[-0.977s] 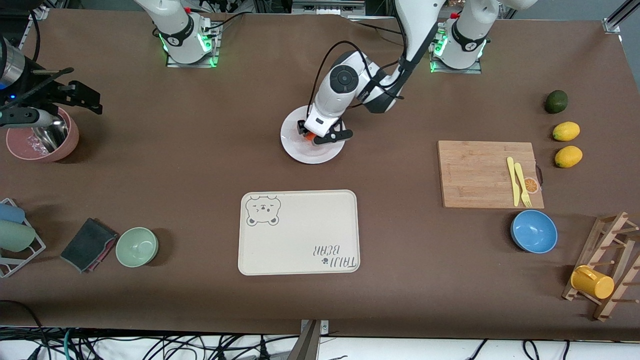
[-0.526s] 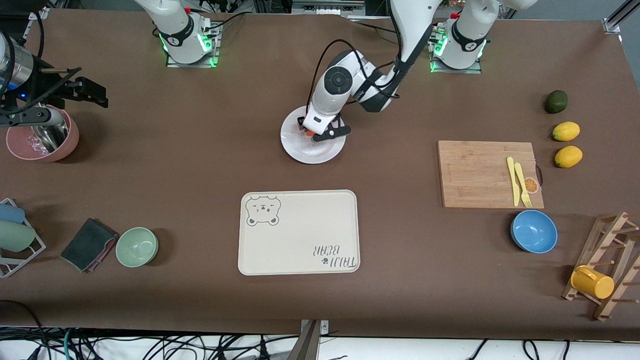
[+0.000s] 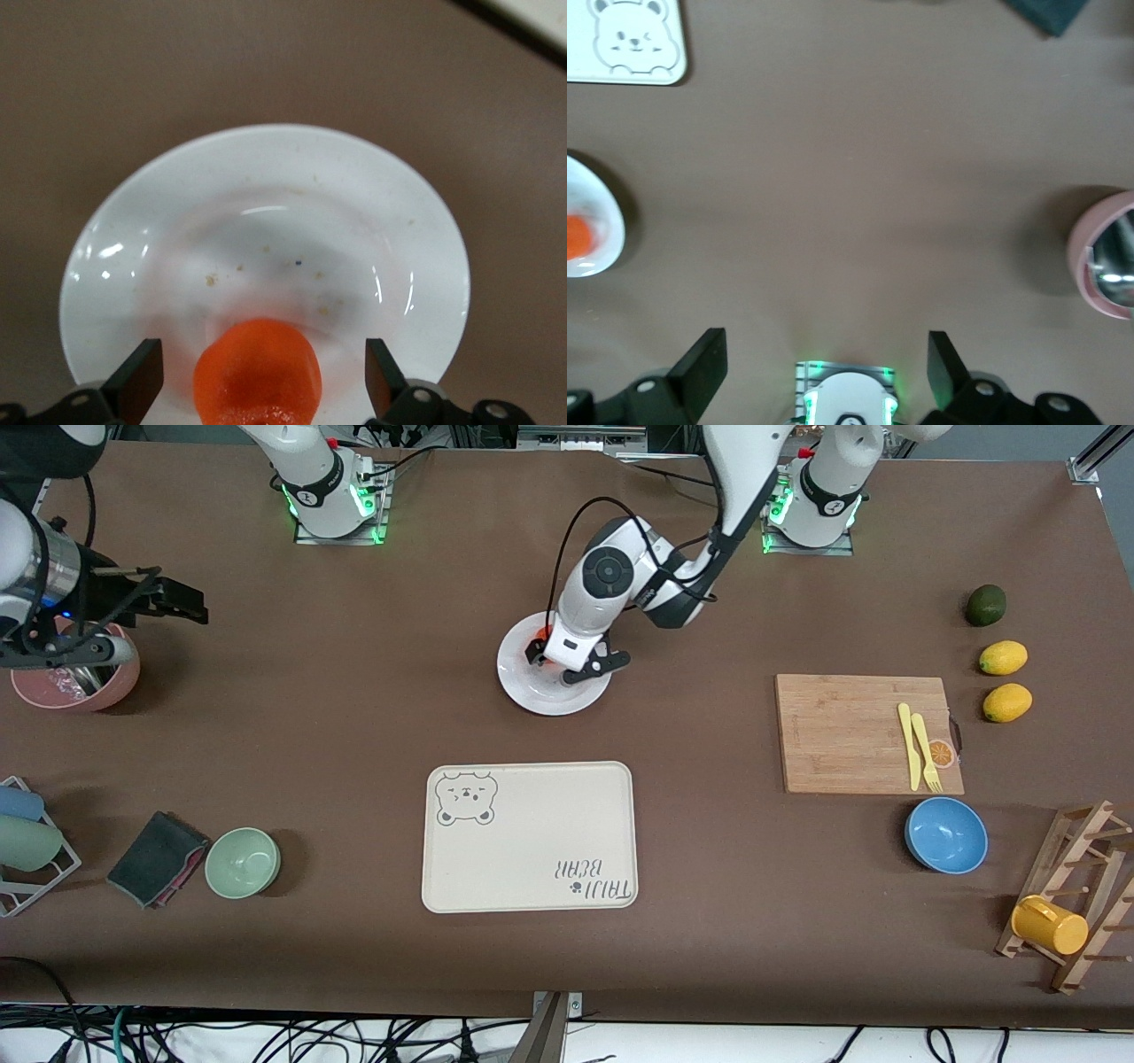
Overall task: Place orange and plate with both arms
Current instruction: 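Open the left gripper to release the orange while the right gripper reaches out, then grasp the plate rim with the right gripper while the left gripper withdraws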
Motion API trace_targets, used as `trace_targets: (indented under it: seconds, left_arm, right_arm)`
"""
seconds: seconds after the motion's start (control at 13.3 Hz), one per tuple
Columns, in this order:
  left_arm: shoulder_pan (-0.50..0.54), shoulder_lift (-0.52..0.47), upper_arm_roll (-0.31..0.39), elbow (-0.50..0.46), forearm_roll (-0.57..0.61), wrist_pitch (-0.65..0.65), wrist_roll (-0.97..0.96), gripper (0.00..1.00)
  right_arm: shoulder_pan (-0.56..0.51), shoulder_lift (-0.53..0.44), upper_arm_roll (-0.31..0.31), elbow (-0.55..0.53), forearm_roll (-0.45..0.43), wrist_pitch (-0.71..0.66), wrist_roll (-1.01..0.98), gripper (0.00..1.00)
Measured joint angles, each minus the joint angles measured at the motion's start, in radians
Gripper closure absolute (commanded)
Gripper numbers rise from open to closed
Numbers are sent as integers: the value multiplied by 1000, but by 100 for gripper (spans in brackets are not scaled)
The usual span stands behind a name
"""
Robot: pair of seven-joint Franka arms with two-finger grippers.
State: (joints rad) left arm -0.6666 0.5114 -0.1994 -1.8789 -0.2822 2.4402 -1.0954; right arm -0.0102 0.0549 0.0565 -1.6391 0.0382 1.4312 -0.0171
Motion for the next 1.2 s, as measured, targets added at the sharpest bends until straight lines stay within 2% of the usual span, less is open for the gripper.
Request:
trace_targets:
  seconds: [0.15, 0.23, 0.45, 0.6, 0.68, 0.83, 0.98, 1.2]
  left_arm:
    - [90, -86, 1, 9, 0, -92, 3, 0]
    - [141, -129, 1, 11, 1, -142, 25, 0]
    - [294, -254, 2, 12, 1, -298, 202, 0]
    - [382, -319, 7, 11, 5, -394, 374, 0]
    - [412, -346, 22, 10, 16, -439, 457, 0]
    - [446, -402, 71, 10, 52, -537, 584, 0]
    - [464, -463, 118, 9, 146, -600, 683, 0]
    - [472, -551, 194, 15, 284, -707, 876, 0]
  right_arm:
    - [3, 39, 1, -3, 55, 0, 0, 0]
    - [5, 61, 3, -4, 111, 0, 0, 0]
    - [17, 119, 6, -43, 296, 31, 2, 0]
    - [39, 145, 14, -125, 403, 138, -1, 0]
    - [57, 159, 33, -177, 444, 225, -1, 0]
    - [86, 195, 107, -262, 477, 368, -4, 0]
    - [102, 243, 165, -293, 532, 428, -55, 0]
    - [101, 315, 174, -348, 721, 500, -278, 0]
